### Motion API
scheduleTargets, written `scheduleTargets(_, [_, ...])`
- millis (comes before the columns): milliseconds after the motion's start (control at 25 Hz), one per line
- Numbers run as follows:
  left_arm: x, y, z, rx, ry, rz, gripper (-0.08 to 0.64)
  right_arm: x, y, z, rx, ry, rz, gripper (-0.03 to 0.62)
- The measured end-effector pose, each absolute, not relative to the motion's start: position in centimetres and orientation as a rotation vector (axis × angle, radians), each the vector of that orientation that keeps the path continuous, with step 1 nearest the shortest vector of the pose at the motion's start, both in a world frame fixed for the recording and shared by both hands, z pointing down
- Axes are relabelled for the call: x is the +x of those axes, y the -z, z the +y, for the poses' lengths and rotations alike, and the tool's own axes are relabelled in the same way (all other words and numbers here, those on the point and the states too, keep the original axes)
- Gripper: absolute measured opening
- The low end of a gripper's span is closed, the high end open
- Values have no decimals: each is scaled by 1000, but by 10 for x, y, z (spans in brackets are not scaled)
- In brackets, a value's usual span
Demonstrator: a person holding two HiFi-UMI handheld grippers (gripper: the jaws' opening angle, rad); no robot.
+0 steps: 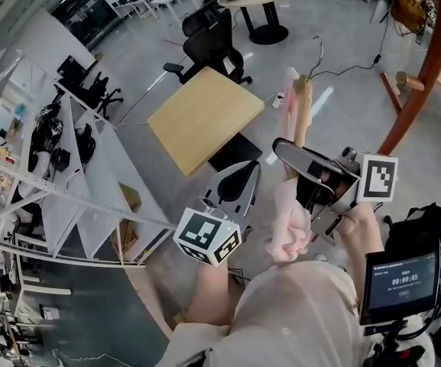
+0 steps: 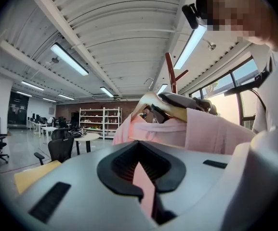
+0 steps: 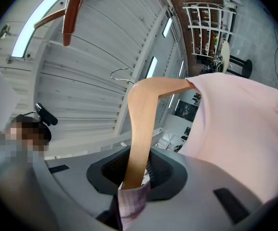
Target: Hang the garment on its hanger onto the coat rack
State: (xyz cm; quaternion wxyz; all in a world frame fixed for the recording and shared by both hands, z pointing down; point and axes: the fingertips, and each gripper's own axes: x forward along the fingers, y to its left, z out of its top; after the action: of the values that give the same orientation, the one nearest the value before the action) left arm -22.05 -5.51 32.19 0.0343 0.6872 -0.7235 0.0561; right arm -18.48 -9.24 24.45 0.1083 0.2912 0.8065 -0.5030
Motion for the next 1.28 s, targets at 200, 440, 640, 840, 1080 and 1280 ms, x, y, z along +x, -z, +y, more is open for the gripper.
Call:
scheduleTargets(200, [-192,-306,-75,2203,-190,-2165,5,-156,-224,-110,794,1444,2365,89])
scheduleTargets(440, [-169,-301,-93,2285,-187,-2091,6,-129,-211,-121,733,1401,2365,89])
scheduleTargets(640, [-147,-292,-101,2359,-184,-2016,6,-111,-202,-121,675,1379,2378,89])
scheduleTargets(840, [-131,-292,-114,2421,-187,-1953,6,-99,-204,-127,633,1371,2381,89])
scheduleTargets(1080, [-121,-299,-127,2462,-187,-1896,5,-89,-216,-134,579,1374,2382,89])
scheduleTargets(1280, [-114,-304,-135,2485,-189,-1855,5,-84,-227,-135,545,1387,2396,89])
